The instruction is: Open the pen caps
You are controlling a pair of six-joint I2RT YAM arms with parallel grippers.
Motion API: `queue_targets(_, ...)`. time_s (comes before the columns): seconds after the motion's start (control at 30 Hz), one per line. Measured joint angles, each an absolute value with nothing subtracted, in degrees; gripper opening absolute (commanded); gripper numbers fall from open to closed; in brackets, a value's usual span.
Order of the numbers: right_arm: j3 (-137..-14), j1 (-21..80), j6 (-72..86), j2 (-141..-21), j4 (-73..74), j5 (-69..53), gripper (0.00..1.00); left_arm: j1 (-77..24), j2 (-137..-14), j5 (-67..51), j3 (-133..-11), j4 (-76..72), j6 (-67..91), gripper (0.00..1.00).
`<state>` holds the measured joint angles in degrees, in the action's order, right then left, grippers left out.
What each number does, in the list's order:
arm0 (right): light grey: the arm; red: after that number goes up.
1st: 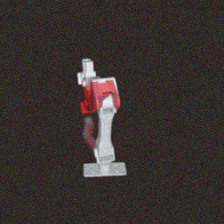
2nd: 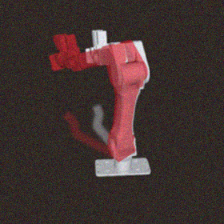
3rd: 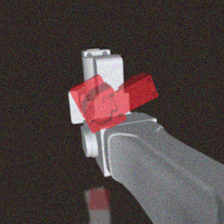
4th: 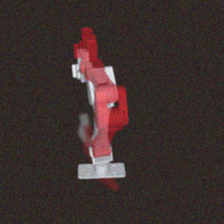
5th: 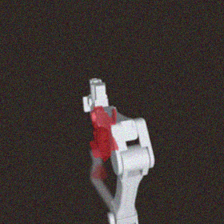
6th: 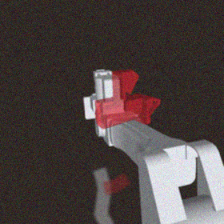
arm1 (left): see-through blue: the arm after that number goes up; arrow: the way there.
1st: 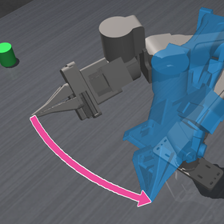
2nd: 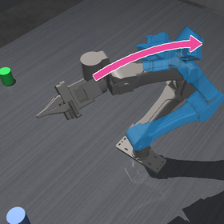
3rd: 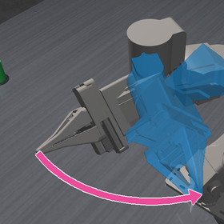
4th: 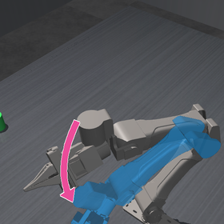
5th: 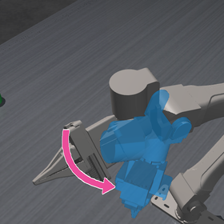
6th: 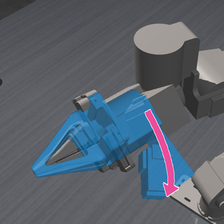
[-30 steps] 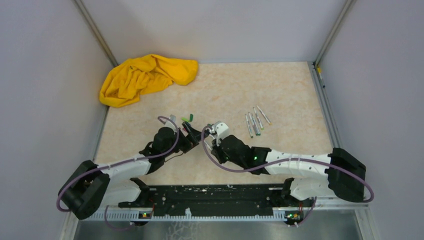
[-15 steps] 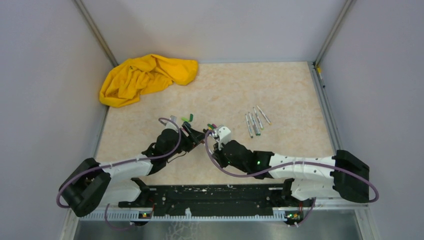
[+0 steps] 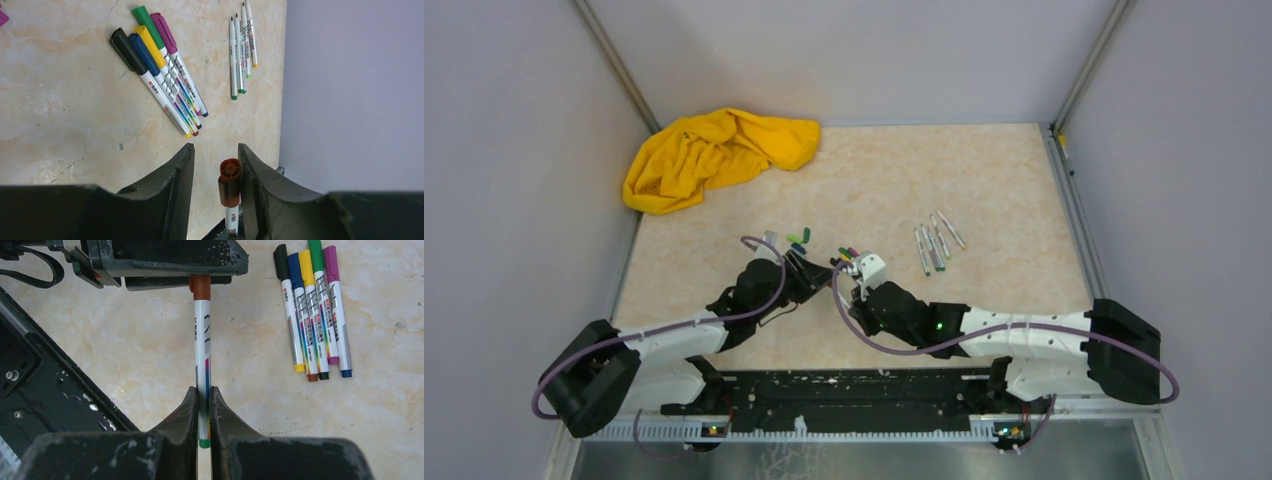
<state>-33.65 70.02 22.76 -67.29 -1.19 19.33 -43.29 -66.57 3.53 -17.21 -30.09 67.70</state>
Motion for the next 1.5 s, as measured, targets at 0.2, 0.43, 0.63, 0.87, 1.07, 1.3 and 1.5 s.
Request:
queue_targets(0.2,-33.65,70.02,22.74,-68.07,-1.10,19.46,0.00,-43.81,-66.50,3.46,-17.21,-30.09,67.70,0.37)
queue_targets(0.43,-33.65,70.02,22.74,-68.75,-1.10,19.46,0.00,-44.62,-66.48,3.49,-17.21,-30.11,67.70,0.23)
queue_targets(0.63,-33.65,70.02,22.79,-68.77,-1.28,19.44,0.00,-45.04,-66.32,3.49,-17.21,-31.59,68.03,0.00)
queue_targets(0.87,-33.63,70.02,22.76,-68.75,-1.48,19.57,0.11,-45.52,-66.15,3.57,-17.12,-32.21,67.26,0.00)
queue_targets(1.07,-33.63,70.02,22.57,-68.75,-1.98,19.49,0.21,-46.35,-66.15,3.38,-17.12,-33.17,66.19,0.00)
queue_targets(1.3,-33.76,70.02,22.17,-68.88,-2.37,19.53,0.23,-47.64,-66.26,1.98,-17.12,-34.79,65.82,0.00)
queue_targets(1.5,-34.68,70.02,21.67,-70.32,-2.37,19.88,0.15,-48.21,-66.26,1.48,-17.15,-35.18,65.71,0.00)
